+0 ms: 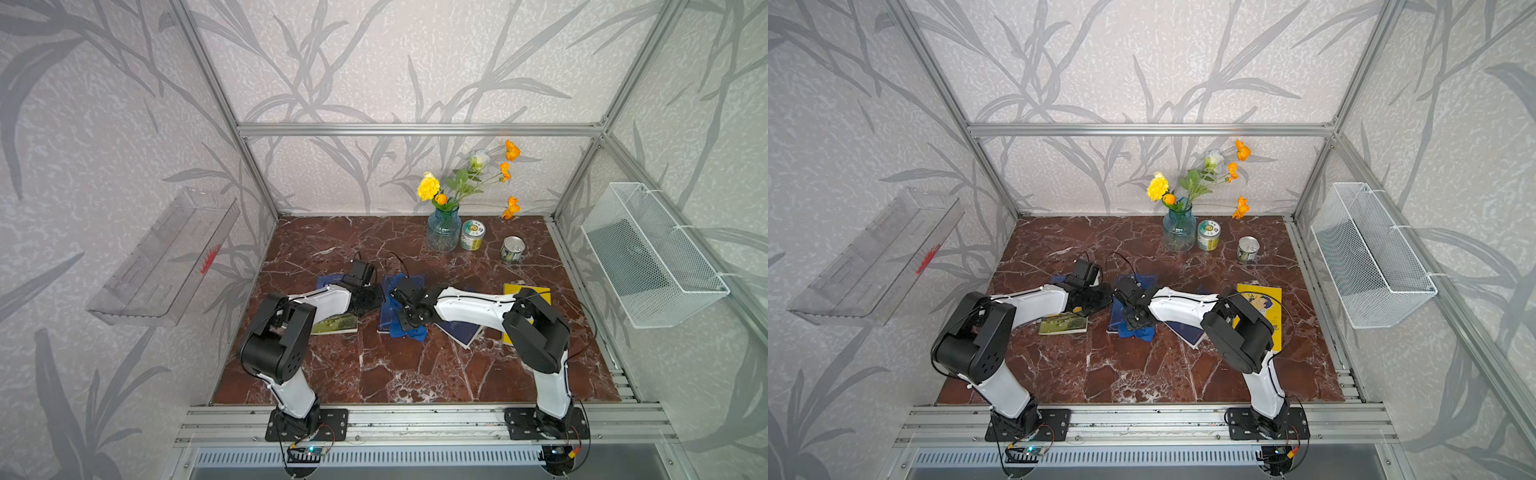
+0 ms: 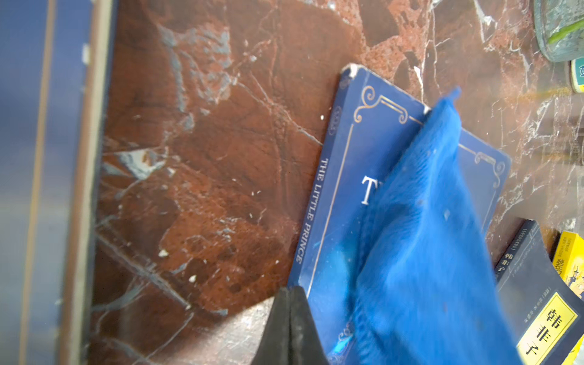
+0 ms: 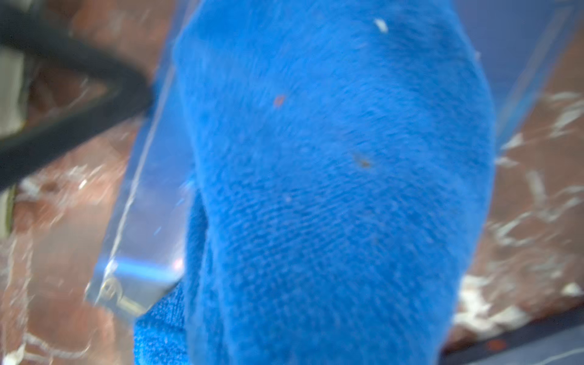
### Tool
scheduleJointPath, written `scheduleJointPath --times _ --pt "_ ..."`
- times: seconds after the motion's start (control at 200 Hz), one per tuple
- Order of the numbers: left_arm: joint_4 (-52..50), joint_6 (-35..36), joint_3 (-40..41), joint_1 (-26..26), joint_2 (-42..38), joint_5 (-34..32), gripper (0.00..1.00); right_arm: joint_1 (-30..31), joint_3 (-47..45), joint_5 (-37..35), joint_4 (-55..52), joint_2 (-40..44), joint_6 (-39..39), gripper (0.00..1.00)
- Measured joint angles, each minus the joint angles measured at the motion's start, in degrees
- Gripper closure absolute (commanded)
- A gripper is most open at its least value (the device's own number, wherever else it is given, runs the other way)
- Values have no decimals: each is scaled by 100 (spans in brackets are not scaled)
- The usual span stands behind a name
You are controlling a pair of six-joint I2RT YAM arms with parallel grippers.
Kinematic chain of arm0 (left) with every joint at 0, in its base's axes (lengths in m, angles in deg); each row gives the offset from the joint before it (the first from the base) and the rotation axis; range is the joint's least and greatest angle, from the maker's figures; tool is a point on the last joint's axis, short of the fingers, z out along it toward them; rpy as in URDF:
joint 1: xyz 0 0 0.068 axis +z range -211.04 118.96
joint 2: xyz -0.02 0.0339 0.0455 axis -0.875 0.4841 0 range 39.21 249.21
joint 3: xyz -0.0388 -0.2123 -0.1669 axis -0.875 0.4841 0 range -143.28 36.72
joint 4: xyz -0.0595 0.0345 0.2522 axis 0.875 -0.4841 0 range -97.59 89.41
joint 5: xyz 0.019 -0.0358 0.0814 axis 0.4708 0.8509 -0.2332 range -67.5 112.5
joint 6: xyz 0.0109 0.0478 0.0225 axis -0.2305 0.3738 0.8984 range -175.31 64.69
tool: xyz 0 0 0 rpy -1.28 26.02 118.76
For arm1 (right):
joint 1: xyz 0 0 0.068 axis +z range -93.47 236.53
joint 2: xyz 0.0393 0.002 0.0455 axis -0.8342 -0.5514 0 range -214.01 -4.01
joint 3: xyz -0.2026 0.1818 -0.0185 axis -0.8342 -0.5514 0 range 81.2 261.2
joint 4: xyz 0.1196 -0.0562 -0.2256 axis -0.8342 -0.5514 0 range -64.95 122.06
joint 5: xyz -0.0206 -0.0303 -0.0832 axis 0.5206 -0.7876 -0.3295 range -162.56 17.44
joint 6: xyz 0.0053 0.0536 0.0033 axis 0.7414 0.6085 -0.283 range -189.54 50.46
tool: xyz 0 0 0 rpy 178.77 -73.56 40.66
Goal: Wipe the cover of the book
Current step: Wipe the dirt from the cover of the book.
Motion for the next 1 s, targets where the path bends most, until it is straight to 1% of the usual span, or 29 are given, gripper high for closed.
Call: scheduleJointPath --times 0.15,0.295,0.38,0.44,0.565,0.67,0.765,0.84,0.915,1.0 --pt "2 -4 0 9 0 15 100 -358 420 459 -203 -225 0 100" --pt "2 -9 0 15 0 24 100 -938 1582 715 -599 -955 -98 100" --pt "4 -13 0 20 0 35 100 -1102 2264 693 -866 -1362 -170 100" --pt "2 -13 0 20 0 35 100 -1147 2485 658 -955 -1495 -212 100" --pt "4 -17 0 20 0 39 100 -949 2312 341 -859 -1408 -280 100" --pt "2 -20 0 22 0 42 100 -573 1668 164 -627 -1032 -236 100" --pt "2 -20 0 24 0 48 100 -133 997 208 -372 -625 -116 100" --pt "4 -20 0 24 0 57 100 31 732 339 -184 -472 -61 100" --pt "4 -26 0 24 0 59 100 -70 787 588 -151 -498 -22 100" --pt "4 -37 0 24 0 57 100 -426 1163 1119 -319 -737 0 100"
